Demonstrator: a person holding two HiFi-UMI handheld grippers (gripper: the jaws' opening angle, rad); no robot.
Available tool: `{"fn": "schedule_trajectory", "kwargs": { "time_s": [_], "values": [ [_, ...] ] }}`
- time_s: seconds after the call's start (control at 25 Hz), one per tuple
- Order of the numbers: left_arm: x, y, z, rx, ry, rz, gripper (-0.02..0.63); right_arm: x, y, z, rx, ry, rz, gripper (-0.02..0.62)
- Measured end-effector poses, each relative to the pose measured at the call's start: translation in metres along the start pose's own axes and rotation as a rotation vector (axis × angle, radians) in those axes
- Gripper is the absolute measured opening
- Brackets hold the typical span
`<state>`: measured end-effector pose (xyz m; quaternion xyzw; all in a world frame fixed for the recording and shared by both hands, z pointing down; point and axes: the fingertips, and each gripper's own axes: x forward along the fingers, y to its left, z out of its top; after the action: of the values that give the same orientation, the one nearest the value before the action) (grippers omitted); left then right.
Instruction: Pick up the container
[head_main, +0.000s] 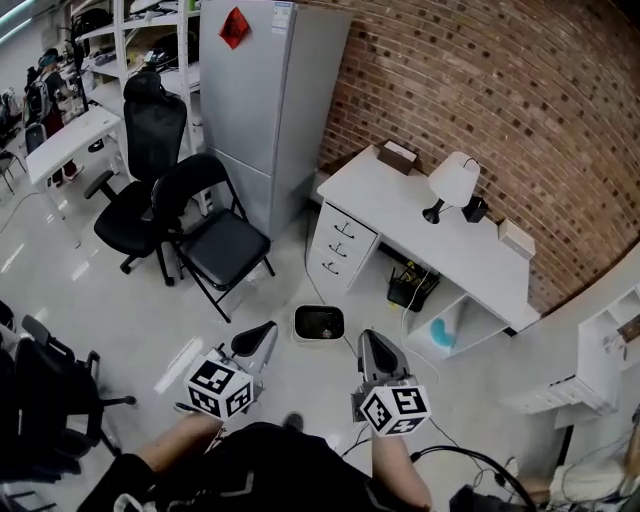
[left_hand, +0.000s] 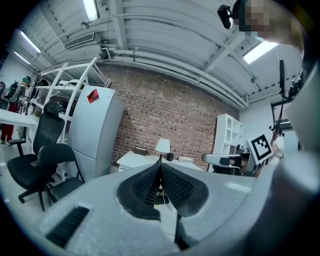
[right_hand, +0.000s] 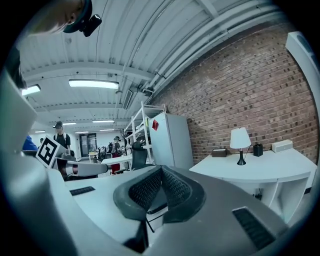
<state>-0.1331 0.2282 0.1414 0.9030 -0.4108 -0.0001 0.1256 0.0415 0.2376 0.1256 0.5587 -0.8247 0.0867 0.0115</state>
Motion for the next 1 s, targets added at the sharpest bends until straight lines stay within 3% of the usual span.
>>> {"fn": "schedule_trajectory", "kwargs": {
  "time_s": [0.4,0.64,0.84,1.0],
  "values": [
    [0.073,-0.02,-0.003,0.045,0.042,-0.008,0.011,0.018,-0.08,0.006,0.028,-0.021,0.011,0.003],
    [0.094,-0.004,-0.012,0.003,0.076,0.028,0.011,0.037,-0.09,0.003,0.036,-0.007,0.048,0.003],
    [0.112,0.012,-0.012,0.09,0.104,0.048,0.011,0.068,-0.096,-0.001,0.025,0.023,0.064,0.005],
    [0.127,0.036,-0.009,0.048,0.08,0.056,0.011,0.097,-0.097,0.002,-0.004,0.031,0.073,0.003]
  ]
}}
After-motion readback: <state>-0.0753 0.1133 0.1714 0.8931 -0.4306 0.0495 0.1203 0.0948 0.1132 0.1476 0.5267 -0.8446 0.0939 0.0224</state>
